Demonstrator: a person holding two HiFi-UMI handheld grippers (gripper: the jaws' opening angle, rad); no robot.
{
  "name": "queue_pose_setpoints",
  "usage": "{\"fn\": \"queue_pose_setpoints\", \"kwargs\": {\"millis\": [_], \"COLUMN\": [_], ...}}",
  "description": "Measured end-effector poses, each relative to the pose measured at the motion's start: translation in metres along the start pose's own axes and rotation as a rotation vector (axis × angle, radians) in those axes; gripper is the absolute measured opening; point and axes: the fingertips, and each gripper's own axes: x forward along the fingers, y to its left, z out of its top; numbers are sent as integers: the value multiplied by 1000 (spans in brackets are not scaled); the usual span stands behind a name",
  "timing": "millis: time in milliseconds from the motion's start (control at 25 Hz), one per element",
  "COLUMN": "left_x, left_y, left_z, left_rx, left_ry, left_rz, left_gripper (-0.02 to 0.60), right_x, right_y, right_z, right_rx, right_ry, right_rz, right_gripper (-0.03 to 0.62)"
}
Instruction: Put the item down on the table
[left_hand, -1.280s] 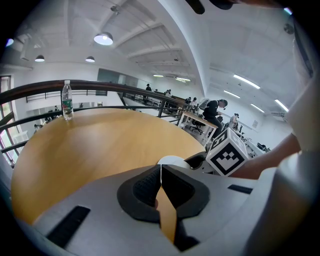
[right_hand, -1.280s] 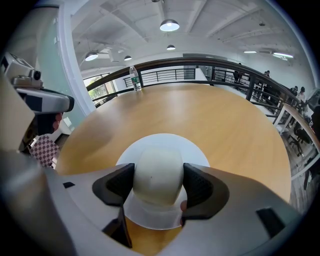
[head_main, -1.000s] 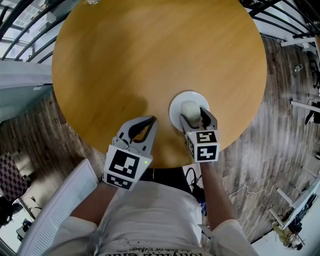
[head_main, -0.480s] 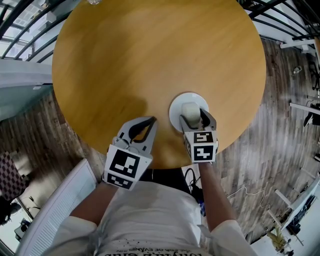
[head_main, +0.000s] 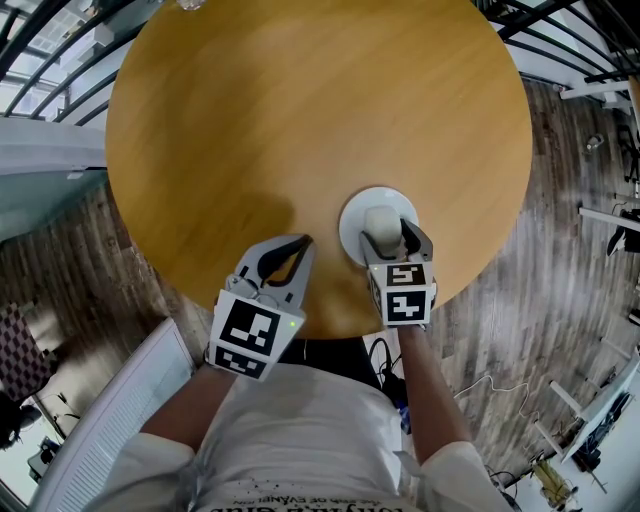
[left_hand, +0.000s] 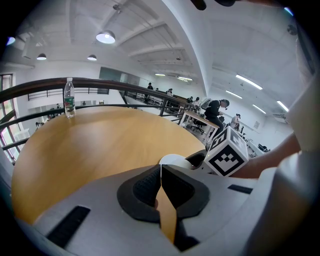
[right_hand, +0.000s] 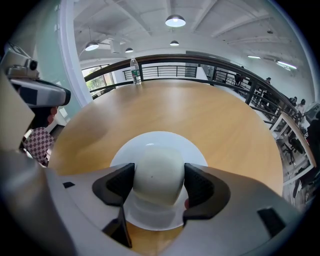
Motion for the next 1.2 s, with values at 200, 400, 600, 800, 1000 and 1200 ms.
{"fn": "queue_pose_setpoints", "kwargs": {"millis": [200, 400, 600, 800, 1000, 1200], "left_x": [0, -3, -6, -9, -15, -26], "left_y": [1, 0, -4, -10, -23, -29], "left_z": [1, 0, 2, 7, 10, 19], "left_rx": [1, 4, 10, 23, 46, 70], "left_ry": [-2, -1, -8, -18, -21, -31], "left_rz": [1, 5, 5, 6, 0, 9], "left_gripper": [24, 23, 25, 25, 25, 25], "right_x": [2, -1, -8, -22, -40, -64], "right_y": [0, 2, 1, 0, 6, 21], "right_z": [0, 3, 6, 14, 18, 28], "right_rx": [3, 2, -5, 5, 12, 1], "right_ry": [16, 5, -13, -51, -84, -131], "right_rz": [8, 15, 7, 14, 35, 71], "right_gripper": [310, 312, 314, 314, 313, 311]}}
